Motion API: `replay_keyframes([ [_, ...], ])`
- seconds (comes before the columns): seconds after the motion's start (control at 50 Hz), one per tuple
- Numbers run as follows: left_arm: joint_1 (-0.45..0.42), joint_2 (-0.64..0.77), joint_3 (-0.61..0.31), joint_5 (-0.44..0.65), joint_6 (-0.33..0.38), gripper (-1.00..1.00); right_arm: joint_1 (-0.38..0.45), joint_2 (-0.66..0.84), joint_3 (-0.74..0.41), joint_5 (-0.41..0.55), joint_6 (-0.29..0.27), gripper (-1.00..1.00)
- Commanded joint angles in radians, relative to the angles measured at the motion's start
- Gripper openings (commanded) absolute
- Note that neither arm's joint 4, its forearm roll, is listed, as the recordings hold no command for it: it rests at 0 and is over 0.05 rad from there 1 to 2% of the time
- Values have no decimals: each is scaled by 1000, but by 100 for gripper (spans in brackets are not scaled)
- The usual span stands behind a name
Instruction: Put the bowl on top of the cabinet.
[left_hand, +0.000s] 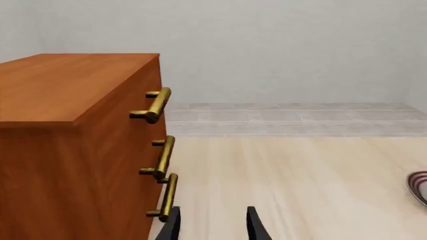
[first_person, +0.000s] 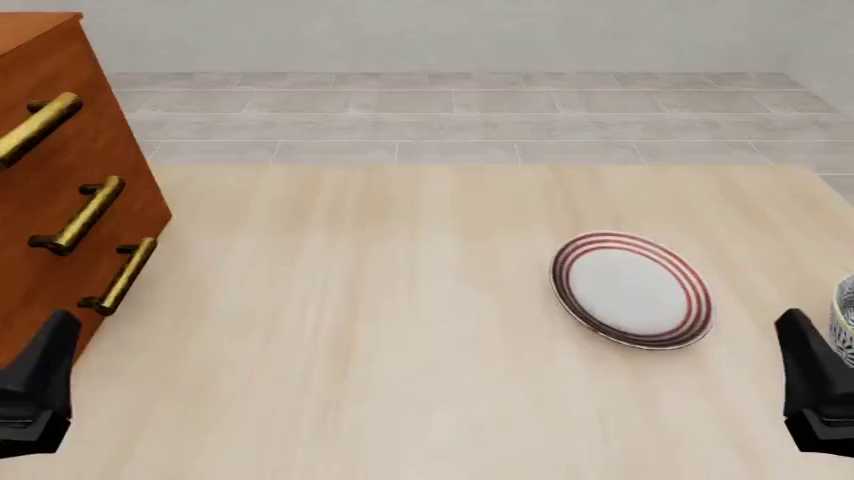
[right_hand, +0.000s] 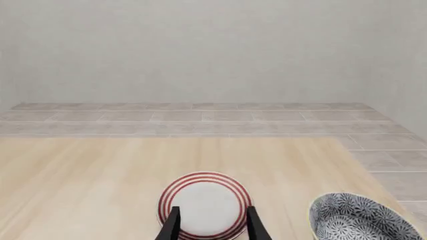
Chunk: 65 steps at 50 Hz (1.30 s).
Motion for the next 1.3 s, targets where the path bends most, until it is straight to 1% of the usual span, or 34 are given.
replay_keyframes([
  [0.02,7,4,-2,-1,0,100,1,3,0,-3,-2,100],
  [0.46,7,6,-5,1,0,100,-2,1,2,-2,-4,100],
  [0.48,-3,5,-5,2,1,100,14,-2,2,1,8,100],
  [0.5,-1,5,-6,3,1,100,-10,5,0,7,23,100],
  [0.52,-1,5,-6,3,1,100,-11,1,-15,19,24,100],
  [0.54,-1,6,-5,1,1,100,-7,6,-30,28,61,100],
  [0.56,-1,5,-5,2,1,100,-12,3,-64,60,36,100],
  [0.58,-2,2,-5,0,7,100,-7,4,-81,81,23,100],
  [0.6,-2,1,-5,0,8,100,-1,8,-111,116,27,100],
  [0.62,-2,4,-5,0,4,100,0,25,-122,128,33,100],
  [0.64,-1,9,-4,-1,-2,100,-1,40,-142,145,14,100],
  [0.66,-2,2,-4,-1,6,100,7,61,-160,157,-2,100],
  [0.68,-2,3,-4,-1,6,100,7,85,-176,169,15,100],
  [0.72,-1,7,-3,-1,0,100,13,102,-213,198,-13,100],
  [0.74,-1,7,-3,-1,0,100,13,102,-214,199,-13,100],
  [0.76,-2,3,-4,-1,5,100,13,114,-235,211,-37,100],
  [0.78,-2,4,-4,0,4,100,16,134,-253,224,-14,100],
  [0.8,-1,6,-4,0,0,100,20,131,-270,237,-38,100],
  [0.82,-2,3,-4,0,5,100,13,145,-300,255,-48,100],
  [0.86,-2,4,-4,2,1,100,18,174,-337,277,-53,100],
  [0.9,-2,2,-5,2,4,100,12,214,-371,300,-92,100],
  [0.96,-2,3,-5,3,2,100,26,234,-398,325,-76,100],
  [1.0,-2,2,-6,3,4,100,32,275,-427,358,-78,100],
  [1.02,-2,2,-6,3,3,100,31,275,-437,368,-85,100],
  [1.04,-2,4,-5,3,1,100,22,287,-458,384,-115,100],
  [1.06,-2,4,-6,3,2,100,20,295,-469,393,-125,100],
  [1.08,-2,3,-6,3,3,100,26,304,-485,408,-111,100],
  [1.14,-1,6,-6,3,1,100,13,339,-536,448,-164,100],
  [1.16,-2,5,-6,2,3,100,16,362,-559,472,-158,100],
  [1.18,-2,6,-5,0,2,100,11,377,-590,496,-166,100],
  [1.2,-2,6,-5,0,2,100,11,377,-591,496,-166,100],
  [1.26,-2,7,-5,-1,3,100,4,415,-647,539,-181,100],
  [1.3,-2,7,-5,-1,3,100,-15,431,-681,551,-205,100],
])
